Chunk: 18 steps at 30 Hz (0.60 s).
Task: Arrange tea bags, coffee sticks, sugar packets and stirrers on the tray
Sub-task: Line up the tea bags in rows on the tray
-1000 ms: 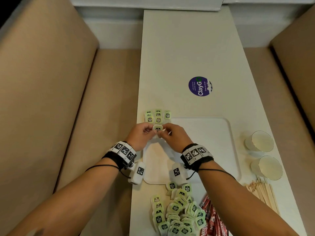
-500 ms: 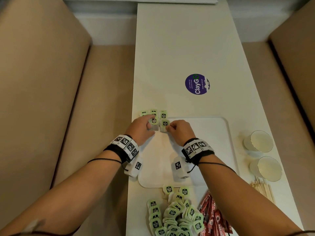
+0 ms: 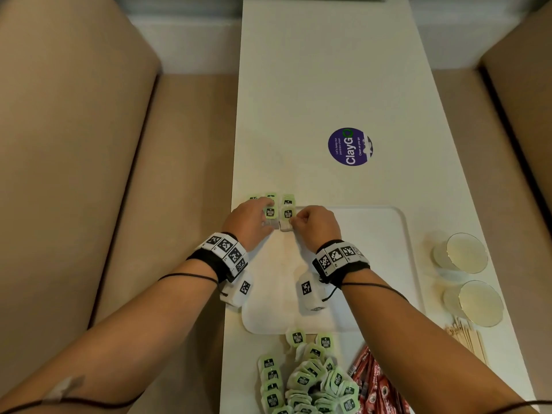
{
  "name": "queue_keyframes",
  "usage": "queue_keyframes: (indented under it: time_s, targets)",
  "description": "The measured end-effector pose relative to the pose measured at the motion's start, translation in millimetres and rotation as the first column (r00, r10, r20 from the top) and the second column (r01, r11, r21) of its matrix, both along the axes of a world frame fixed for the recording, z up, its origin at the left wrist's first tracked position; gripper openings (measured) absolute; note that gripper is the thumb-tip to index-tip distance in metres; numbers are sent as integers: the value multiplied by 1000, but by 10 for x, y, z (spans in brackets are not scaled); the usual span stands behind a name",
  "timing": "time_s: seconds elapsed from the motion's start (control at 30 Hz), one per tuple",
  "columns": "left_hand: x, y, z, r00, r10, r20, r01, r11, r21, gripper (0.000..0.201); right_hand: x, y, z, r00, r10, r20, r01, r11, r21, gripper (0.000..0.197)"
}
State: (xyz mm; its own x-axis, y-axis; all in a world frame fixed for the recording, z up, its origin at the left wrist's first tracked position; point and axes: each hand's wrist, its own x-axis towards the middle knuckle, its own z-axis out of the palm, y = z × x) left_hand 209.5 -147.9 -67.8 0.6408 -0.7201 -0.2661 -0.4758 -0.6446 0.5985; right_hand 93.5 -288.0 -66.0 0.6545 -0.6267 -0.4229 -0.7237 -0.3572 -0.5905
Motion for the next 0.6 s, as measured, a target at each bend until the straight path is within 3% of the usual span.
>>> queue_keyframes:
  time_s: [0.23,0.43,0.6]
  targets:
    - [41,158,5,997,78,-29,-79,996,-37,57,-99,35,-69,996,93,-9,-93,996,0,60]
    - [96,346,20,988,141,-56,-142,990,-15,54,-63,73,-40,994,103,42,-104,994,22,42]
    - [102,392,38,972,211,-106,-215,976,-36,52,12,-7,-80,999,-9,49,5,998,67,36]
